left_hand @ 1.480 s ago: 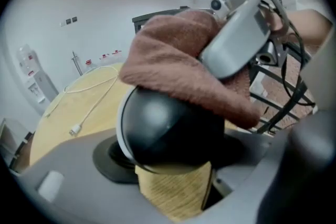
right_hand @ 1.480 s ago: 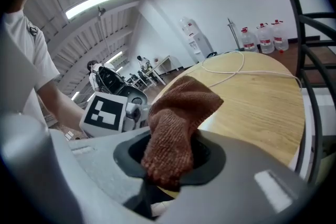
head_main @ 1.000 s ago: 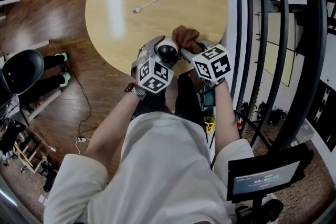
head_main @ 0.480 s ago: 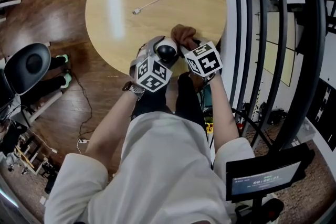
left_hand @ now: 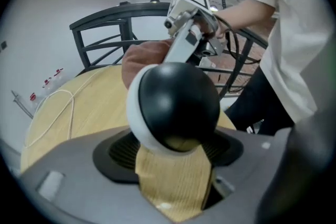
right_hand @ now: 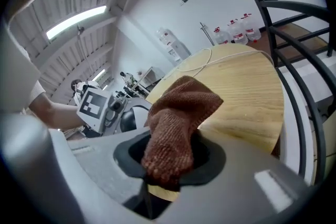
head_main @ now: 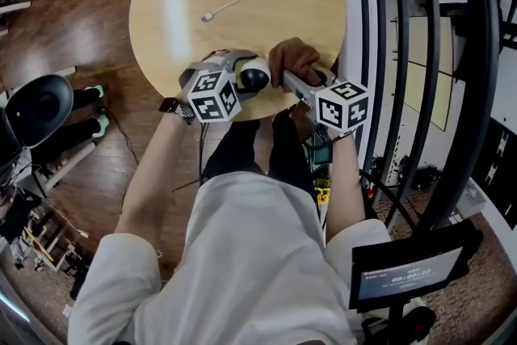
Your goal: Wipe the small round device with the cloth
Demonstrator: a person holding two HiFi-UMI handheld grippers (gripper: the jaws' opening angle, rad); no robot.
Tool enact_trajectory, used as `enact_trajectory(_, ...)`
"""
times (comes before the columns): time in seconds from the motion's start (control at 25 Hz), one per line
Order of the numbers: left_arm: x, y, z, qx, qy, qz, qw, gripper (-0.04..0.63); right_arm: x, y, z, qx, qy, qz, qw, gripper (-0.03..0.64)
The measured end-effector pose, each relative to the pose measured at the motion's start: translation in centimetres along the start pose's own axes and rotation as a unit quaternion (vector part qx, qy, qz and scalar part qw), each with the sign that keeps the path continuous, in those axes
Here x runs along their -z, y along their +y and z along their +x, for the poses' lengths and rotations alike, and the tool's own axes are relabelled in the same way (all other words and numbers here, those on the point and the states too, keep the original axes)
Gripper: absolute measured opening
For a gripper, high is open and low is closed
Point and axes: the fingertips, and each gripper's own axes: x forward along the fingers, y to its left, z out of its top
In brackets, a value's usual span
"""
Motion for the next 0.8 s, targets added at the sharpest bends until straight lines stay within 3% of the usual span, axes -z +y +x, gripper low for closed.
enact_trajectory(0.16, -0.2, 0.4, 0.1, -0.01, -0.019, -0.03, 0.9993, 0.36, -1.4, 0.5, -2.2, 0.005, -0.04, 0.003, 0.999, 0.104)
enact_trajectory(0.36, -0.4, 0.5, -0.1, -0.074, -0.046, -0.12, 0.989, 0.359, -3.4, 2.6, -4.0, -0.036, -0.084, 0.001, 0.996, 0.104)
enact_trajectory(0.48, -0.7, 0.8, -0.2, -0.134, -0.059, -0.203, 0.9681, 0.359, -4.9, 5.0, -4.2, -0.08, -0.101, -0.015, 0.992, 0.104)
enact_trajectory(0.68, -0.7, 1.6, -0.2, -0.219, -0.083, -0.332, 0.9138, 0.359, -4.6, 7.9, -2.0, -0.101, -0.051, -0.07, 0.991, 0.104)
enact_trajectory(0.72, -0.8, 1.8, -0.1, -0.227, -0.085, -0.345, 0.9066, 0.359, -4.3, 8.1, -1.4, -0.098, -0.04, -0.077, 0.991, 0.104)
enact_trajectory(0.8, -0.9, 2.0, 0.0, -0.237, -0.08, -0.346, 0.9045, 0.359, -3.9, 8.2, -0.4, -0.089, -0.024, -0.081, 0.992, 0.104)
